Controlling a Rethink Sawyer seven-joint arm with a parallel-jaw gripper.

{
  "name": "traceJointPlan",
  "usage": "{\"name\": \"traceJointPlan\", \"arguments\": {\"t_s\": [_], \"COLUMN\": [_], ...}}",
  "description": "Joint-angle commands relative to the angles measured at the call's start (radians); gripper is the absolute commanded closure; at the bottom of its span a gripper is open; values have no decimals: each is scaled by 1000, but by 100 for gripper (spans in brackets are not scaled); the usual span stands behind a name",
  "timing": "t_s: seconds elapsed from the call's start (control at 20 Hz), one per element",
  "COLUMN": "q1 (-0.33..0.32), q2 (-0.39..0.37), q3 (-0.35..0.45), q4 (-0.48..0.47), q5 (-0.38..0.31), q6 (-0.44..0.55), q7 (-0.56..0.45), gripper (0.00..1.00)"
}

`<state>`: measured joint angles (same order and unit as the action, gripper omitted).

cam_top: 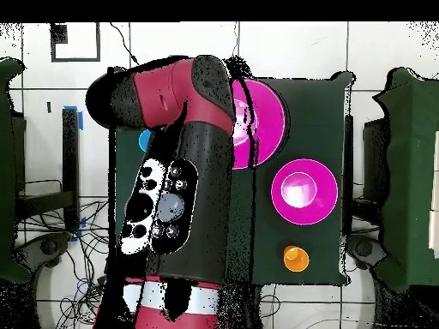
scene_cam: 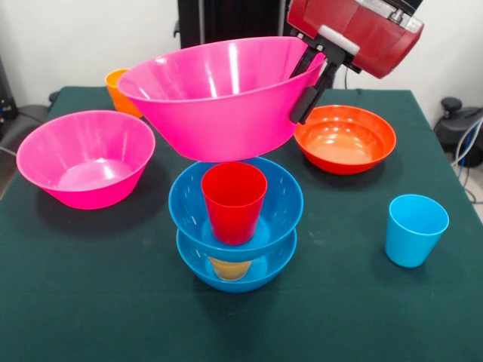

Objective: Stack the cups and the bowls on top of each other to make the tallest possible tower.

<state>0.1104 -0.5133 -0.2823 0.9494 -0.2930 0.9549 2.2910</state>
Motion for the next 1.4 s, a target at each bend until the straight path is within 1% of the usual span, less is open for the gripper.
{"name": "traceJointPlan", "arguments": {"t_s": [0.05, 0.3, 0.6, 0.8, 1.0, 1.1, 1.2, 1.4], "q1": [-90, -95, -106, -102, -92, -91, -90, -66], "q2": [-81, -76, -47, -46, -12, 15, 38, 79], "q3": [171, 189, 209, 208, 199, 202, 204, 170], "q4": [104, 81, 69, 57, 13, -19, -50, -118], "q5": [49, 46, 26, 12, -18, -26, -33, -70], "q6": [70, 108, 84, 115, 146, 172, 217, 272], "q7": [-275, -275, -263, -267, -280, -285, -302, -284], "gripper": [100, 100, 100, 100, 100, 100, 100, 100]}}
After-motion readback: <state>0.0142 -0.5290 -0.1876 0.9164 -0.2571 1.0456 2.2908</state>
